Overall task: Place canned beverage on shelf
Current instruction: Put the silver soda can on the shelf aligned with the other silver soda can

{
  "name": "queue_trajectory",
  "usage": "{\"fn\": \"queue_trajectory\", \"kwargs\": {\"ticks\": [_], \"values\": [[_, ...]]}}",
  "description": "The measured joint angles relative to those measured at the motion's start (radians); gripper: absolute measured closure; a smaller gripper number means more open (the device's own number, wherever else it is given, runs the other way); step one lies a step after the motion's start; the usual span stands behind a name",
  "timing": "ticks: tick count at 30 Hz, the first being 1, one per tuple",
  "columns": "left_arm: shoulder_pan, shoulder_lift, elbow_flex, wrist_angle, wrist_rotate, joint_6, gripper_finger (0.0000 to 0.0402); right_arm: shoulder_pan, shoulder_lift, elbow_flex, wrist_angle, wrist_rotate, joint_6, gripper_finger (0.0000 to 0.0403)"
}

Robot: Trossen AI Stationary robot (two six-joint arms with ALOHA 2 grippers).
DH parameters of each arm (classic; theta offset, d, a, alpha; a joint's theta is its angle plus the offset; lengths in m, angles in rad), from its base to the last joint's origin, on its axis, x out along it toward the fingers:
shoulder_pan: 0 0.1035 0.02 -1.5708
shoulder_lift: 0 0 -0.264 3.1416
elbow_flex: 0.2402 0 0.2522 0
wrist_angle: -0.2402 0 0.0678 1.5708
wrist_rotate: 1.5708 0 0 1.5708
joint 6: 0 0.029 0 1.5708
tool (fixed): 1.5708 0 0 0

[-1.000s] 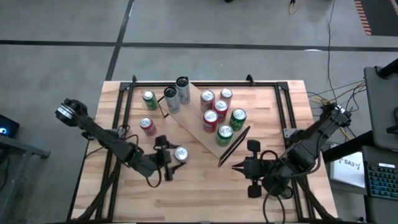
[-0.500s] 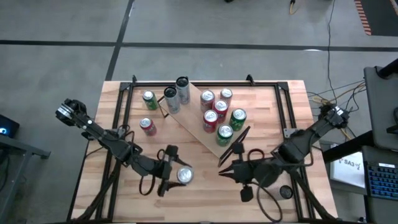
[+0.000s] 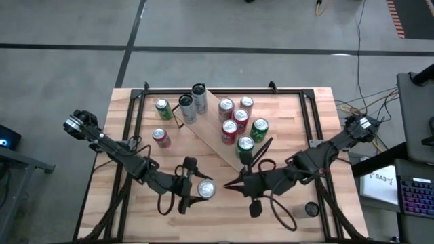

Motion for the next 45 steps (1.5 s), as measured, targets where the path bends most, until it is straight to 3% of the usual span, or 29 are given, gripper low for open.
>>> {"fn": "queue_trajectory", "kwargs": {"ticks": [8, 12, 18, 24, 32, 37, 45], "values": [[-0.001, -0.002, 0.000, 0.001, -0.119, 0.012, 0.0099, -0.006, 0.001, 0.000, 0.009, 0.000, 0.022, 0.0391], [0.000, -0.004, 0.000, 0.020, -0.195, 0.034, 0.0099, -0.006, 0.001, 0.000, 0.010, -0.001, 0.022, 0.0363], [0.001, -0.004, 0.000, 0.042, -0.223, 0.047, 0.0099, -0.014, 0.018, 0.000, 0.012, 0.013, 0.035, 0.0263], [0.004, -0.004, 0.000, 0.054, -0.224, 0.026, 0.0099, -0.019, 0.062, 0.003, 0.002, 0.139, 0.045, 0.0149], [0.005, -0.004, 0.000, 0.061, -0.225, 0.020, 0.0099, -0.026, 0.084, 0.024, 0.003, 0.165, 0.057, 0.0052], [0.009, -0.004, 0.000, 0.086, -0.279, 0.032, 0.0099, -0.040, 0.086, 0.024, 0.004, 0.166, 0.069, 0.0038], [0.029, -0.004, 0.000, 0.168, -0.278, 0.058, 0.0099, -0.063, 0.086, 0.024, 0.014, 0.168, 0.073, 0.0037]]}}
